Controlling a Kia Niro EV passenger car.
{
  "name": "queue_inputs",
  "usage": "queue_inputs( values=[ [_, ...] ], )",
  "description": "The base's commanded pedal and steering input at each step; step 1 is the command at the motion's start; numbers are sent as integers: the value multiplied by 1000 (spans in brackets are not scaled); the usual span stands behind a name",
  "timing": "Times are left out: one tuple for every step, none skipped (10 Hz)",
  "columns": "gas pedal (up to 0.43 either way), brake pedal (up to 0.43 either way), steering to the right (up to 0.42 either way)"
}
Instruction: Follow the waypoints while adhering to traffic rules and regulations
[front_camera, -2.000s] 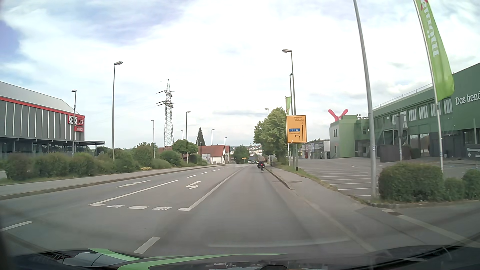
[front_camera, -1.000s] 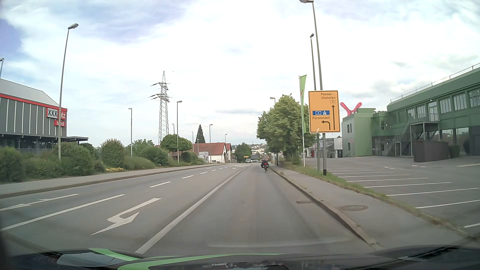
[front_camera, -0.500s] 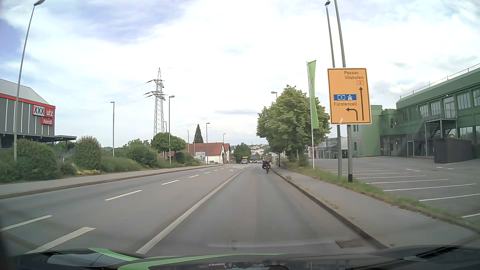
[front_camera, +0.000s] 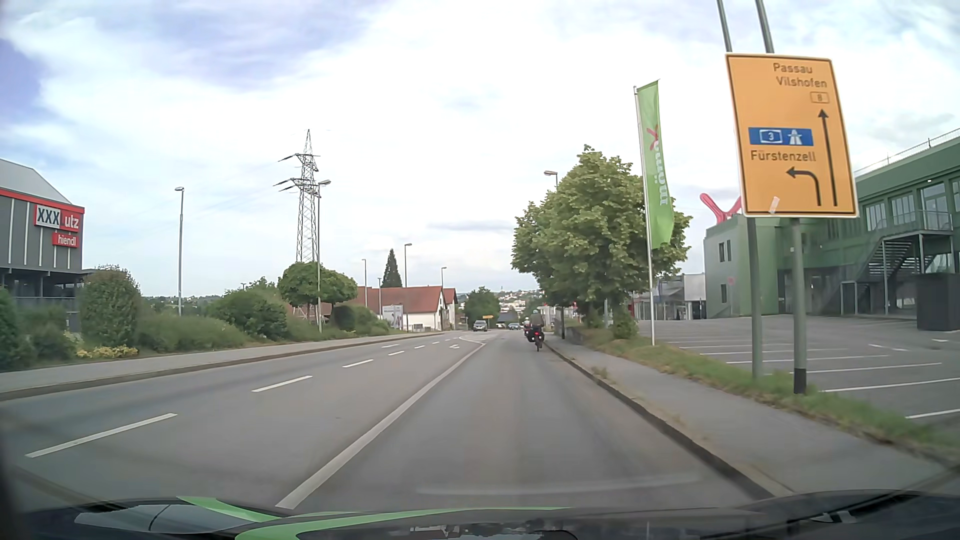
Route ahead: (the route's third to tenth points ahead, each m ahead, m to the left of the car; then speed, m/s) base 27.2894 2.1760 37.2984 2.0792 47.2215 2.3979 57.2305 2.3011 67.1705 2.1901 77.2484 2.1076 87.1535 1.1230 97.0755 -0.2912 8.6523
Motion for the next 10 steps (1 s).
queue_inputs(
  values=[
    [8, 0, 2],
    [8, 0, 2],
    [8, 0, 2],
    [20, 0, 2],
    [39, 0, 2],
    [39, 0, 2],
    [39, 0, 2],
    [39, 0, 2],
    [39, 0, 2],
    [39, 0, 2]
  ],
)
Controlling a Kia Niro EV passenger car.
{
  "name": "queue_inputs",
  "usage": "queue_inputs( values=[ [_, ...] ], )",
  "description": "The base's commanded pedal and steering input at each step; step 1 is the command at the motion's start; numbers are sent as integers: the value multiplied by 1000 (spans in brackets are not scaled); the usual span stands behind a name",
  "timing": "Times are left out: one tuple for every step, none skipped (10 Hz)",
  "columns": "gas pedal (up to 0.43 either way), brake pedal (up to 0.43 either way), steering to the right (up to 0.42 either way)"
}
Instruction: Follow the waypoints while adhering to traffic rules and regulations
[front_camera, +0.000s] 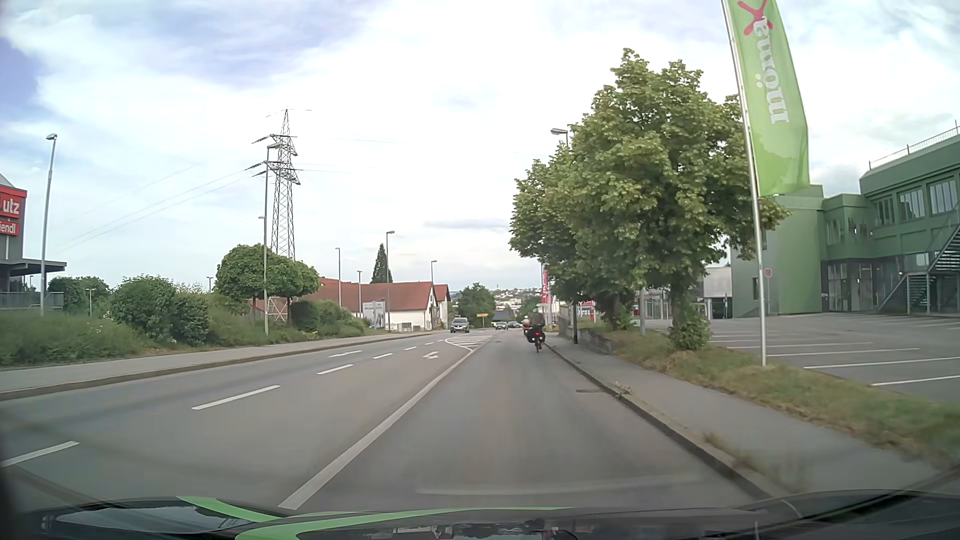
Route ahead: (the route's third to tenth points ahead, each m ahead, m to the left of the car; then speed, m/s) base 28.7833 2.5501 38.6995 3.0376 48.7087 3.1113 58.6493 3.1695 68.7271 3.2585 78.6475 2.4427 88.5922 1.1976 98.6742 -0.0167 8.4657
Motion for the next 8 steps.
queue_inputs(
  values=[
    [39, 0, 2],
    [39, 0, 2],
    [39, 0, 2],
    [39, 0, 2],
    [59, 0, 2],
    [59, 0, 2],
    [59, 0, 2],
    [59, 0, 1]
  ],
)
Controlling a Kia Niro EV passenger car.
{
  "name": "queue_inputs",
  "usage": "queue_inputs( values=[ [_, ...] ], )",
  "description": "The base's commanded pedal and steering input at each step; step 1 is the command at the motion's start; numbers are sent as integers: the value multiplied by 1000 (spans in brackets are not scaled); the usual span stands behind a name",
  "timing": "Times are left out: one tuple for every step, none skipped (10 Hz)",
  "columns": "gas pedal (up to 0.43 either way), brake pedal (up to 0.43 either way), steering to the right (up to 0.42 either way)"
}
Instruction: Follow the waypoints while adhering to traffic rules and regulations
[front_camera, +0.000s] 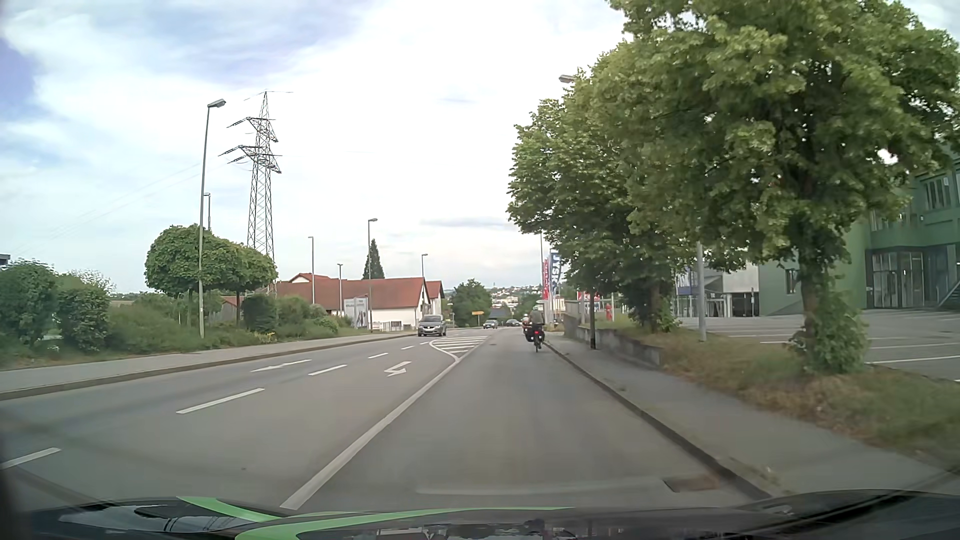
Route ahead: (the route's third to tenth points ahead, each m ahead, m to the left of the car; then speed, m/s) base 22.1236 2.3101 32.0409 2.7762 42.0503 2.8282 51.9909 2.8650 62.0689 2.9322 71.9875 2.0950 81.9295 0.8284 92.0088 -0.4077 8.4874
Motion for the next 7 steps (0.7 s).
queue_inputs(
  values=[
    [59, 0, 0],
    [59, 0, -1],
    [59, 0, 0],
    [59, 0, 0],
    [59, 0, 0],
    [59, 0, 1],
    [39, 0, 0]
  ],
)
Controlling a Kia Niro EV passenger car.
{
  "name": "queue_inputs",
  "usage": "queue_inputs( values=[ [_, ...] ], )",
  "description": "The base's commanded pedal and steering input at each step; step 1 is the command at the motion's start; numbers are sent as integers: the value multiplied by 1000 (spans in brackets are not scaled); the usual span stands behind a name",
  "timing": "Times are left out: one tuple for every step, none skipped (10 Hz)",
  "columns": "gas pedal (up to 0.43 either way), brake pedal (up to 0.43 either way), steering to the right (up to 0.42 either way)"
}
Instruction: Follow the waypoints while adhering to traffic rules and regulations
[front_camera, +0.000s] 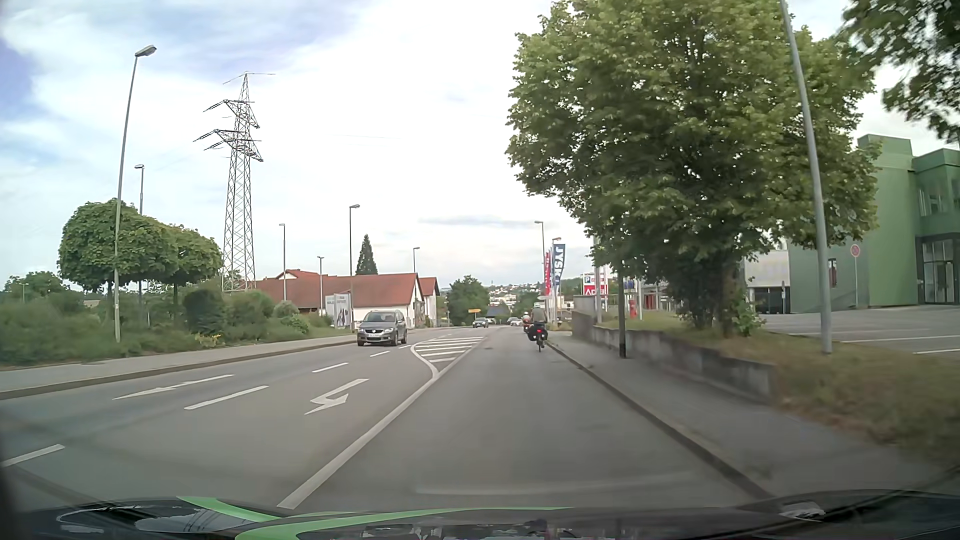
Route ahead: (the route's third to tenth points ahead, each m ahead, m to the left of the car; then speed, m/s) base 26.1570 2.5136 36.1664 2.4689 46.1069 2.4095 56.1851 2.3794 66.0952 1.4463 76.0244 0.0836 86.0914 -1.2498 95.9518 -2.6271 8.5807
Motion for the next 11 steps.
queue_inputs(
  values=[
    [28, 0, 1],
    [28, 0, 1],
    [28, 0, 1],
    [28, 0, 1],
    [28, 0, 1],
    [28, 0, 2],
    [39, 0, 2],
    [39, 0, 1],
    [39, 0, 1],
    [39, 0, 1],
    [39, 0, 2]
  ],
)
